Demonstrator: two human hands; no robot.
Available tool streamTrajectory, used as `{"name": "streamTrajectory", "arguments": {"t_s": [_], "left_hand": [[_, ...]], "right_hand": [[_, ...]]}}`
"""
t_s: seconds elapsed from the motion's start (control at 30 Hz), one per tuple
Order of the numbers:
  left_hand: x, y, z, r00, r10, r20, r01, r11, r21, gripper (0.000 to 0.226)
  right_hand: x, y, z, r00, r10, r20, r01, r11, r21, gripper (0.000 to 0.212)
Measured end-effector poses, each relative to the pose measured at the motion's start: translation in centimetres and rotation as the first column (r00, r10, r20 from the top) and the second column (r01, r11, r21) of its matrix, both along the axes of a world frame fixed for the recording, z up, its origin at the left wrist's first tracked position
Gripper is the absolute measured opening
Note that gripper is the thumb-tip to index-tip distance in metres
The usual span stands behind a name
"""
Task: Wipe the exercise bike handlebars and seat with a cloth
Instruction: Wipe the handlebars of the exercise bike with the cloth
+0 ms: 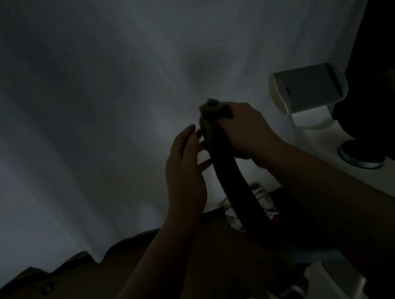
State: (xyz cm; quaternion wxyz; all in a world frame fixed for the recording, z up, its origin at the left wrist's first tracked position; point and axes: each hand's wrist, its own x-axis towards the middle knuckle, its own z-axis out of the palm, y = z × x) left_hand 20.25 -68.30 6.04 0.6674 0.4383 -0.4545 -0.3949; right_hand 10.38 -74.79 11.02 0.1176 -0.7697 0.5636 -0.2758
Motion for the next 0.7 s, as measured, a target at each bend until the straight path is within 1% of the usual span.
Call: {"name": "streamTrajectory", "arguments": {"t_s": [0.03, 0.07, 0.1, 0.13, 0.17, 0.2, 0.23, 0.27, 0.33, 0.37, 0.43, 0.47, 0.5, 0.53, 0.57, 0.6, 0.63, 0.67, 0.7], "left_hand": [[-0.1, 0.4, -0.3, 1.000, 0.004, 0.023, -0.004, 1.000, -0.013, 0.032], [-0.2, 0.7, -0.6, 0.999, 0.018, 0.046, -0.017, 1.000, -0.026, 0.030], [-0.4, 1.1, -1.0, 0.997, 0.031, 0.065, -0.029, 0.999, -0.030, 0.027], [-0.5, 1.3, -1.3, 0.997, 0.039, 0.066, -0.038, 0.999, -0.023, 0.026], [-0.5, 1.5, -1.6, 0.997, 0.033, 0.065, -0.032, 0.999, -0.015, 0.025], [-0.6, 1.7, -1.7, 0.998, 0.015, 0.063, -0.014, 1.000, -0.003, 0.025], [-0.5, 2.0, -1.7, 0.997, -0.005, 0.073, 0.005, 1.000, 0.004, 0.026], [-0.4, 2.2, -1.6, 0.996, -0.022, 0.091, 0.022, 1.000, 0.008, 0.026], [-0.1, 2.6, -1.4, 0.993, -0.051, 0.106, 0.050, 0.999, 0.017, 0.026], [0.2, 2.8, -1.4, 0.992, -0.065, 0.106, 0.063, 0.998, 0.023, 0.025], [0.5, 3.0, -1.7, 0.986, -0.090, 0.140, 0.086, 0.996, 0.028, 0.026], [0.5, 3.1, -1.9, 0.982, -0.099, 0.160, 0.095, 0.995, 0.032, 0.027], [0.5, 3.3, -2.3, 0.980, -0.104, 0.171, 0.100, 0.994, 0.034, 0.026], [0.4, 3.5, -2.6, 0.979, -0.102, 0.178, 0.098, 0.995, 0.032, 0.025], [0.2, 3.7, -2.8, 0.979, -0.099, 0.177, 0.096, 0.995, 0.027, 0.023], [-0.1, 3.8, -3.0, 0.979, -0.093, 0.180, 0.090, 0.996, 0.026, 0.020], [-0.3, 3.9, -3.1, 0.978, -0.084, 0.189, 0.082, 0.996, 0.020, 0.022], [-0.4, 3.9, -3.2, 0.977, -0.073, 0.202, 0.072, 0.997, 0.013, 0.027], [-0.5, 4.0, -3.3, 0.976, -0.068, 0.208, 0.068, 0.998, 0.008, 0.030]], "right_hand": [[0.0, 1.2, -0.6, 0.998, -0.026, 0.049, 0.026, 1.000, 0.006, 0.011], [0.2, 2.6, -1.5, 0.998, -0.036, 0.058, 0.036, 0.999, 0.001, 0.021], [0.5, 4.0, -2.3, 0.999, -0.020, 0.033, 0.021, 1.000, -0.019, 0.034], [0.8, 4.9, -3.0, 1.000, 0.003, -0.029, -0.005, 0.999, -0.041, 0.046], [0.8, 5.1, -3.4, 0.998, 0.019, -0.059, -0.023, 0.997, -0.067, 0.051], [0.7, 4.4, -3.3, 1.000, 0.015, -0.013, -0.017, 0.995, -0.098, 0.048], [0.6, 3.5, -2.7, 0.995, 0.004, 0.102, 0.005, 0.996, -0.093, 0.040], [0.6, 2.5, -2.1, 0.973, -0.016, 0.231, 0.033, 0.997, -0.073, 0.034], [0.8, 1.8, -1.2, 0.915, -0.047, 0.402, 0.059, 0.998, -0.018, 0.031], [0.7, 2.0, -1.4, 0.867, -0.061, 0.494, 0.057, 0.998, 0.023, 0.029], [0.0, 3.1, -2.2, 0.730, -0.149, 0.667, 0.017, 0.980, 0.200, 0.026], [-0.5, 3.8, -2.5, 0.682, -0.225, 0.696, -0.012, 0.948, 0.319, 0.027], [-1.0, 3.9, -2.7, 0.669, -0.298, 0.681, -0.051, 0.895, 0.442, 0.028], [-1.4, 3.6, -2.6, 0.661, -0.349, 0.664, -0.075, 0.850, 0.521, 0.028], [-1.5, 3.0, -2.2, 0.623, -0.373, 0.687, -0.108, 0.830, 0.548, 0.025], [-1.5, 2.5, -1.5, 0.561, -0.375, 0.738, -0.145, 0.833, 0.533, 0.022], [-1.2, 2.0, -0.8, 0.507, -0.353, 0.786, -0.157, 0.859, 0.488, 0.020], [-0.8, 1.6, -0.4, 0.500, -0.318, 0.806, -0.138, 0.889, 0.437, 0.017], [-0.4, 1.7, -0.7, 0.559, -0.283, 0.779, -0.100, 0.910, 0.402, 0.016]]}}
